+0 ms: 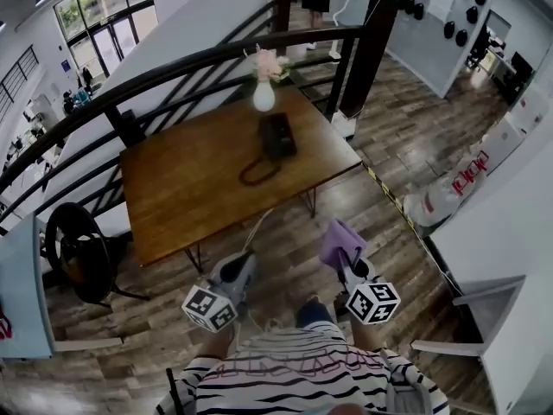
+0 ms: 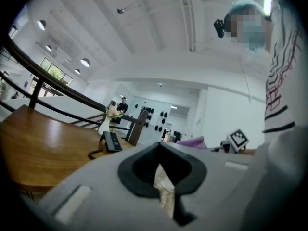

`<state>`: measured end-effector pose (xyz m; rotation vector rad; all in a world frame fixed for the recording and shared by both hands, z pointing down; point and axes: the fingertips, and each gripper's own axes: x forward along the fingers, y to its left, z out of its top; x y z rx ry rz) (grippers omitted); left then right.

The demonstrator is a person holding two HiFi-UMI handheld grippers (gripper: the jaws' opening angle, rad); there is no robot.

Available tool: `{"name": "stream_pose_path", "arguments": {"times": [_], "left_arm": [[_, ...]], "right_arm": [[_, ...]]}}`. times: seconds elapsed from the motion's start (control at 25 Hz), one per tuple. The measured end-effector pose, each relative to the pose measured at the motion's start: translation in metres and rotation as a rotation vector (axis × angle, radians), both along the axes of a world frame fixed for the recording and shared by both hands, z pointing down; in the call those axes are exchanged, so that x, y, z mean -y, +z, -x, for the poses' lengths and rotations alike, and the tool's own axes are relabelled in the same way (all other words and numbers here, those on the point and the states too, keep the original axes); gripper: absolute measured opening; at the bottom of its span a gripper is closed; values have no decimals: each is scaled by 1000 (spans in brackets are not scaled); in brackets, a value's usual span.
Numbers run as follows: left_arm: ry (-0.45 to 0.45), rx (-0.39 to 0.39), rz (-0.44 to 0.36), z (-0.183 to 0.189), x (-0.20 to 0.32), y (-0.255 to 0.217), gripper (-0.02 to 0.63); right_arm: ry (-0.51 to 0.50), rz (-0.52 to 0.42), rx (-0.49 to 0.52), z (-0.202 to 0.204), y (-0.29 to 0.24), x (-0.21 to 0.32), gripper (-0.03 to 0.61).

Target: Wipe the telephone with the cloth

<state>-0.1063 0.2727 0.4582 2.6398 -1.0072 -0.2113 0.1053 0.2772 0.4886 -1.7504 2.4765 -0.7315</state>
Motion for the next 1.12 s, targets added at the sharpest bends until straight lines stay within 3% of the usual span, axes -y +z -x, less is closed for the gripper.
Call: {"name": "stream_pose_path", "arguments": {"times": [0.28,0.6,1.12], "left_arm": [[3,-17,17,4,48,11,-3],[-67,1,21,-5,116,6,-2],[-166,33,-4,-69,242,2,-2]], "right_arm": [[-13,7,-10,8,6,50,34],[-84,7,4,-1,5,136,34],[-230,-1,22,-46,17,274,34]]}}
